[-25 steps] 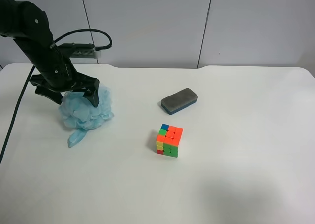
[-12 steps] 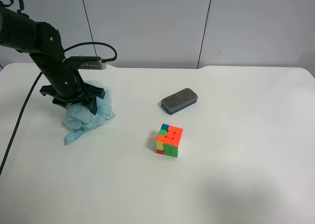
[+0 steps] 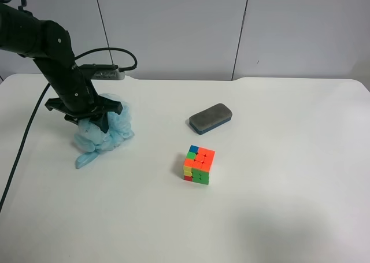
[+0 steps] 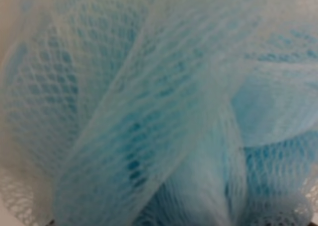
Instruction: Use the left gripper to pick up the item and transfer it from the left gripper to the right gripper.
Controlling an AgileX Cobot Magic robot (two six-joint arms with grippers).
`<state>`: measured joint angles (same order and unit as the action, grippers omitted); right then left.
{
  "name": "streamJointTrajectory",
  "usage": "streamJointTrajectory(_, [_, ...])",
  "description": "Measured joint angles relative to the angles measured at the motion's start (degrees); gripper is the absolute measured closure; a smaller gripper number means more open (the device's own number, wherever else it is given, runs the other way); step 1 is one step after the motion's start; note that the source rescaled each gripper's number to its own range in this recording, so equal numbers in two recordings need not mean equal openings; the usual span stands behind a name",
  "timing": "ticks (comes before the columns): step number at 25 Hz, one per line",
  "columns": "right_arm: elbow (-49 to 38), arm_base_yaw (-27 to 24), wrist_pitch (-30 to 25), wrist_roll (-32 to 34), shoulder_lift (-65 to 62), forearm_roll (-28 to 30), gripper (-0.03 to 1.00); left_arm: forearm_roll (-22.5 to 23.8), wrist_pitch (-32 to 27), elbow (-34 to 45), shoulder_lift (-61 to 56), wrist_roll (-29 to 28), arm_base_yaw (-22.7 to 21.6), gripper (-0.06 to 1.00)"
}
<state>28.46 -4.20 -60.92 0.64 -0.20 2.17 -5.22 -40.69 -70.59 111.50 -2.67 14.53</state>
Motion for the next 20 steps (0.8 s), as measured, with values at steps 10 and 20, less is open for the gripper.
streamJointTrajectory(10, [0.0, 0.0, 0.0, 0.0, 0.0, 0.0, -0.03, -7.7, -7.6, -3.1, -6.7, 5.9, 0.0, 0.85])
streamJointTrajectory(20, [0.0, 0.0, 0.0, 0.0, 0.0, 0.0, -0.03, -9.6, -11.2, -3.1, -15.9, 7.0, 2.9, 0.88])
